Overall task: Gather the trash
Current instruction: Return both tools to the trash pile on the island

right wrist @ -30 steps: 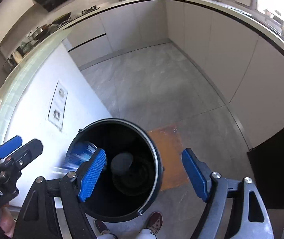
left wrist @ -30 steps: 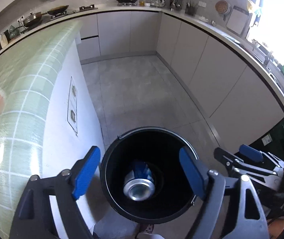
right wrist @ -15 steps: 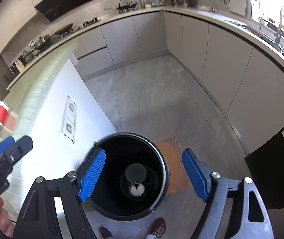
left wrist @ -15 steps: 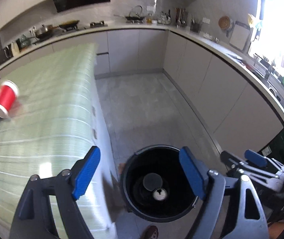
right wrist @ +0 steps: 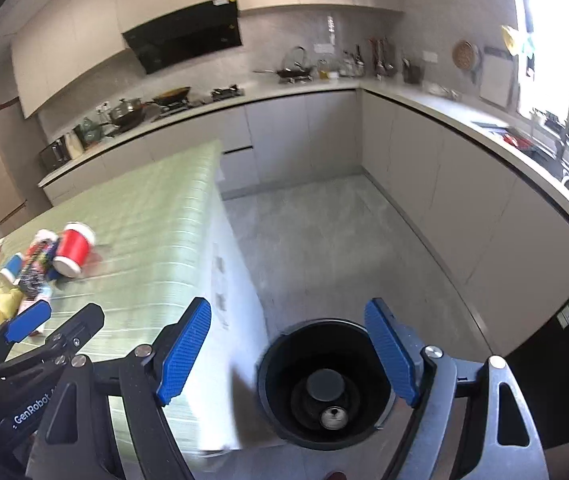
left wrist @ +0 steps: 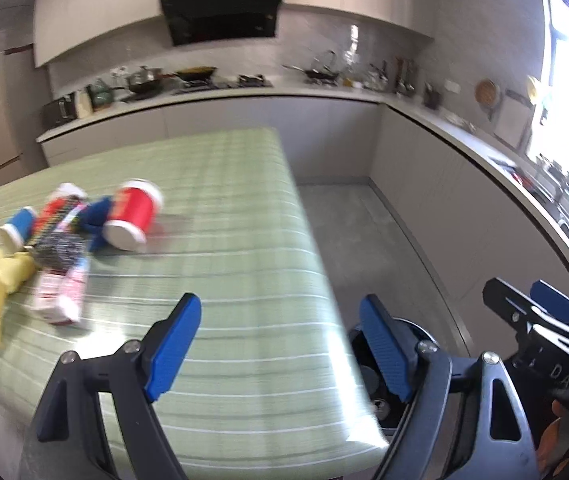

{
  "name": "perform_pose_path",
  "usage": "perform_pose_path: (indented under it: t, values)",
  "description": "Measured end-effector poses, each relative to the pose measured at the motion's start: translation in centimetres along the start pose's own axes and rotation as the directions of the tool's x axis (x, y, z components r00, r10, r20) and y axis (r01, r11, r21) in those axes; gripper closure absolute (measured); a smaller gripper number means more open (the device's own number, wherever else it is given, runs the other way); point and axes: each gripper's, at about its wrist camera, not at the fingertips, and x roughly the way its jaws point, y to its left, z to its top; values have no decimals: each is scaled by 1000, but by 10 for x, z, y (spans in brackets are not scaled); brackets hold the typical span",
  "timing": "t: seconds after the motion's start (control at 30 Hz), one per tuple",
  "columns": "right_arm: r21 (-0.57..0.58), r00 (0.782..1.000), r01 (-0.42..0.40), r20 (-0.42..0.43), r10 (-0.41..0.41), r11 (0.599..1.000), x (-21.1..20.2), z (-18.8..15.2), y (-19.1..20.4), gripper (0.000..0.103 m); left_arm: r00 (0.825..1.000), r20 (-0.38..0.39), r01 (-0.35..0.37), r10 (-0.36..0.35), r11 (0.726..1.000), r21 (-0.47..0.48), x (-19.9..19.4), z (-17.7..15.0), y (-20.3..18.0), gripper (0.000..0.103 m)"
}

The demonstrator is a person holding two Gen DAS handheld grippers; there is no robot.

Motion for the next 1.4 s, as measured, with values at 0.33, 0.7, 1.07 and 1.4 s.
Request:
perform_pose_path:
  t: [0.33, 0.7, 1.07, 1.4]
  values:
    - [-110, 993, -113, 19, 116, 988, -3, -7, 139, 22, 988, 57, -141, 146, 986, -87, -26, -6, 125, 20]
    - [-198, 971, -239, -52, 233, 950, 24, -38, 284, 22, 964, 23, -258, 265, 952, -165, -23, -26, 247, 20]
    - [-267, 932, -362, -131, 339, 893, 61, -40, 360, 22, 937, -12, -343, 348, 916, -208, -5, -37, 299, 15]
    - [-256, 947, -316, -148, 286, 913, 82, -47, 392, 22, 959, -34, -283, 281, 948, -148, 13, -36, 337, 13]
